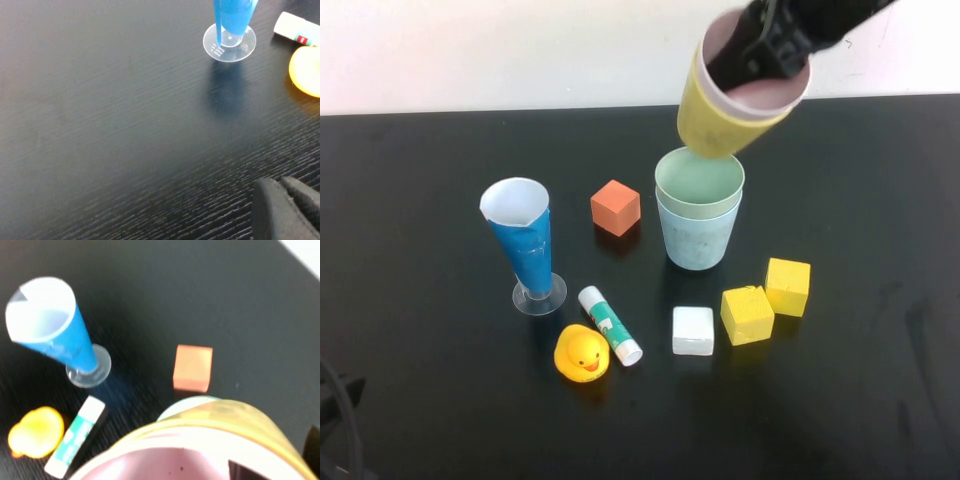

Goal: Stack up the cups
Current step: Place the yellow cup on the green cup

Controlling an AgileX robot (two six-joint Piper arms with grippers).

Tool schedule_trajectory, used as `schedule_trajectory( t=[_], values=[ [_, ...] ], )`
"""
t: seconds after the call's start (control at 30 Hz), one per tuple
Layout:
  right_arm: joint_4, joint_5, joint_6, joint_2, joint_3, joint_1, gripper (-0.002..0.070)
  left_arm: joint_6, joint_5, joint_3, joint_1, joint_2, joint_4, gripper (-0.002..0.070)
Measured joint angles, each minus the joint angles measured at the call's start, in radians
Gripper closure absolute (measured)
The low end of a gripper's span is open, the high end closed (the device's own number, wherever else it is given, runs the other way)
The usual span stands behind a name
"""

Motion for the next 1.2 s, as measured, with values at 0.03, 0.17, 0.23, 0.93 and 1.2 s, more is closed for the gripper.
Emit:
schedule_trajectory(
  t=[0.03,0.17,0.23,0.93,1.2],
  values=[
    [0.000,0.000,-0.006,0.000,0.015,0.000,0.0448,0.000,0.000,0.000,0.000,0.000,0.002,0.0676],
    [0.000,0.000,-0.031,0.002,0.066,0.000,0.0448,0.000,0.000,0.000,0.000,0.000,0.002,0.0676],
    [-0.004,0.000,-0.052,0.006,0.076,0.000,0.0449,0.000,0.000,0.000,0.000,0.000,0.002,0.0676],
    [0.058,0.000,-0.115,0.078,0.081,0.000,0.0269,0.000,-0.004,0.000,0.000,0.000,0.002,0.0676],
    [0.058,0.000,-0.115,0.069,-0.002,0.000,0.0309,-0.002,-0.004,0.004,0.000,-0.008,0.013,0.0676]
  ],
)
